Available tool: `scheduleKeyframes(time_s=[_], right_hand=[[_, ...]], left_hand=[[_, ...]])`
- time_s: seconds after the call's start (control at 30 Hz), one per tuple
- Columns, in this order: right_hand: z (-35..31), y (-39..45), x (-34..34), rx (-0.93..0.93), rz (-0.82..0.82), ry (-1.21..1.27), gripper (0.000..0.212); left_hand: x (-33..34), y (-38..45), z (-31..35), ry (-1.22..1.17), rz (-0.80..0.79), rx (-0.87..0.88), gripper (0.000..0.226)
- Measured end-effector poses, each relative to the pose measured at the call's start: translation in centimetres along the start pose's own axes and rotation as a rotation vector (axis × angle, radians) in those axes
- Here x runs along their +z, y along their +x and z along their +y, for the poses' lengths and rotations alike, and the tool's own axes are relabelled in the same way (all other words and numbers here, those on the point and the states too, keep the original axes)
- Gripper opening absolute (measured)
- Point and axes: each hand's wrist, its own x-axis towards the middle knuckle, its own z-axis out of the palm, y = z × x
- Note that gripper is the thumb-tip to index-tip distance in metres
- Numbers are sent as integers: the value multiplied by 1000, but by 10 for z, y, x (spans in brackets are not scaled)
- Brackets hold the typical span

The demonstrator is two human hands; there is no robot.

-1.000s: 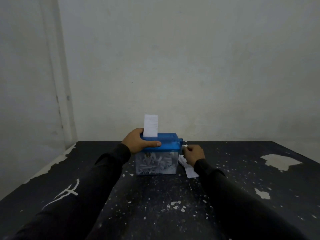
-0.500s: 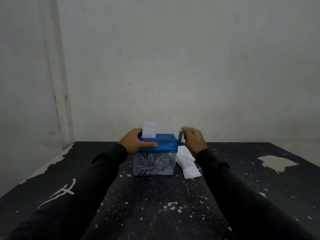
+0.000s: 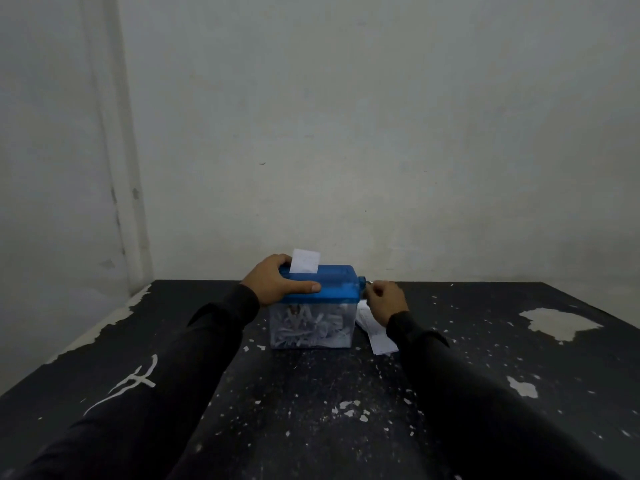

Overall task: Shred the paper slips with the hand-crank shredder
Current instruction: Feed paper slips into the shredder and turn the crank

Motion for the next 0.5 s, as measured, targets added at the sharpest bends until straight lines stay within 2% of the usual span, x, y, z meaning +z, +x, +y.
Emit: scheduleKeyframes(time_s=[0.1, 0.2, 0.27, 0.37, 0.5], right_hand=[[11, -30, -2, -15, -28, -2, 45], [10, -51, -8, -97, -7, 143, 52], [2, -56, -15, -197, 17, 241, 46], [-15, -51, -24, -244, -2, 342, 37], [-35, -26, -31, -281, 11, 292, 38]], left_hand=[[0, 0, 2, 1, -7, 6, 90], [-1, -2, 3, -5, -6, 2, 92], [-1, -2, 3, -10, -6, -3, 90], [-1, -1, 1, -11, -7, -1, 81], [-1, 0, 1, -27, -13, -4, 77]])
